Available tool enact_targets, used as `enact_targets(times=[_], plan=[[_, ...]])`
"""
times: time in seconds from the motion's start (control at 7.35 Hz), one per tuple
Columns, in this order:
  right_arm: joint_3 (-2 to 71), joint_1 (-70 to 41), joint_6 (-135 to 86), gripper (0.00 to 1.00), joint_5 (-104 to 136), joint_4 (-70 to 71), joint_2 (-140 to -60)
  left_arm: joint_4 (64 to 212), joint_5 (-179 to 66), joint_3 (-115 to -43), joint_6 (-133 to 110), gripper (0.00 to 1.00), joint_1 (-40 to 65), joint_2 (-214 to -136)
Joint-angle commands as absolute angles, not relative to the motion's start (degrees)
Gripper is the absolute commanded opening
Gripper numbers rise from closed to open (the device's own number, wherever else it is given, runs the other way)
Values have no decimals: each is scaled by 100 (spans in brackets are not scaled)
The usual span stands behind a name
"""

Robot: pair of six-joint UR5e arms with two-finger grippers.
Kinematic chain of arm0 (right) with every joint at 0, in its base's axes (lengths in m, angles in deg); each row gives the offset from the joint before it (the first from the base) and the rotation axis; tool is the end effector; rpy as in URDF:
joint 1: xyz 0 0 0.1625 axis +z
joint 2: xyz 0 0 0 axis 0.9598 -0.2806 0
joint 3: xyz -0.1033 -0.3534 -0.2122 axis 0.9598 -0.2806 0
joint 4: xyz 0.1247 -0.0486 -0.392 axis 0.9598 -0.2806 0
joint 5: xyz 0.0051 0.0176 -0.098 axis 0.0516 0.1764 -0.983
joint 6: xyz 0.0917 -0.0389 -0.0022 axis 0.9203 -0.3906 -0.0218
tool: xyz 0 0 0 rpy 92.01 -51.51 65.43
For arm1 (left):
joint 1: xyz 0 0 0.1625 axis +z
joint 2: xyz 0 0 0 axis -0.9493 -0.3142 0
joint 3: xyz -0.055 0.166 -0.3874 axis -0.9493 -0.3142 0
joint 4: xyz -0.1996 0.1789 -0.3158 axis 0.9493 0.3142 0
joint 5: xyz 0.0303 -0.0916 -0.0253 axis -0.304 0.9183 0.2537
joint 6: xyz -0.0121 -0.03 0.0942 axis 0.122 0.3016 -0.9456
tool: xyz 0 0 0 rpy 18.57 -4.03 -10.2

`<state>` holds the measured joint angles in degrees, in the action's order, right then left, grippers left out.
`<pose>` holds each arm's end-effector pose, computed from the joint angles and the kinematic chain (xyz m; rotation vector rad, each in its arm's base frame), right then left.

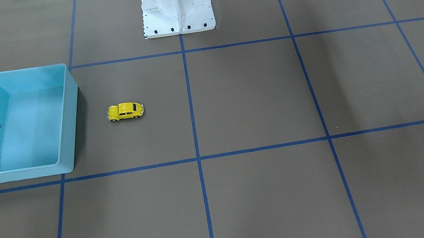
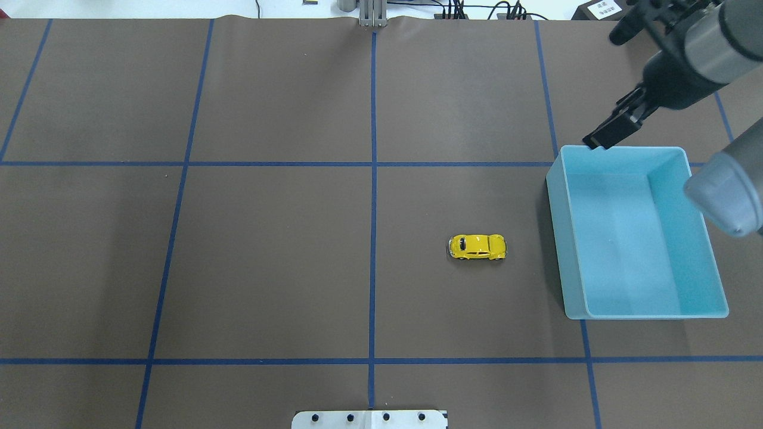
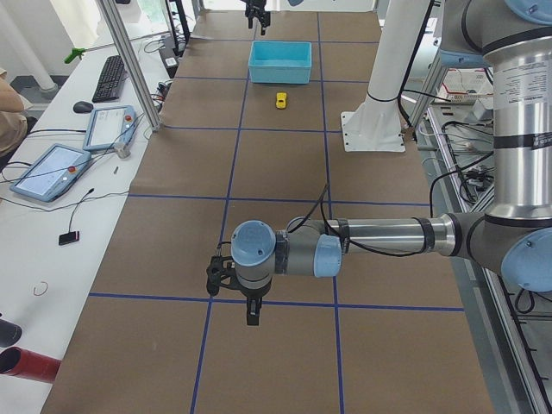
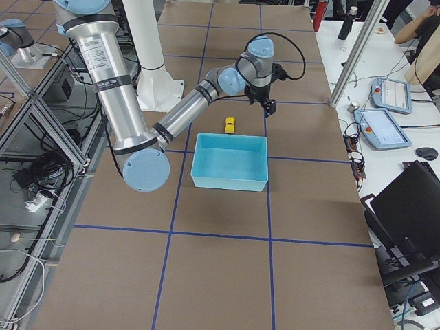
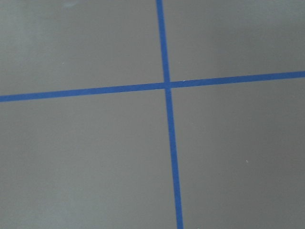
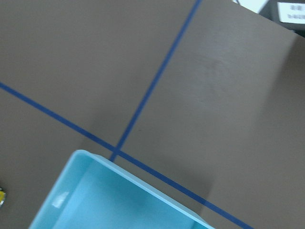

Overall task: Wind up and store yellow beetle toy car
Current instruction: 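Move the right gripper from beside the bin down toward the car, then close the right gripper around the yellow car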

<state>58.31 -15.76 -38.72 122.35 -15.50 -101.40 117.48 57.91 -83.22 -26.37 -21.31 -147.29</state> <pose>-0.2255 -0.4928 0.2777 0.4904 -0.8492 -0.7284 -0.0845 -0.4284 0.6690 0.0658 0.7970 -0.0293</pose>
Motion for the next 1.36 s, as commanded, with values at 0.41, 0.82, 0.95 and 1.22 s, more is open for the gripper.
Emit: enact_targets(times=[0.41,0.82,0.95,1.22], plan=[[6180,-3669,-5047,100,10737,-1431,-10334,12047,5795,-8302,-2575,100,-2174,-14568],[5690,-4178,-5674,100,10199,-1370,-10203,12047,5786,-8293,-2575,100,-2174,-14542],[5375,-4232,-5692,100,10156,-935,-10194,12047,5786,-8302,-2575,100,-2174,-14551],[4977,-4207,-5701,100,10129,-544,-10054,12038,5777,-8311,-2575,100,-2174,-14551]])
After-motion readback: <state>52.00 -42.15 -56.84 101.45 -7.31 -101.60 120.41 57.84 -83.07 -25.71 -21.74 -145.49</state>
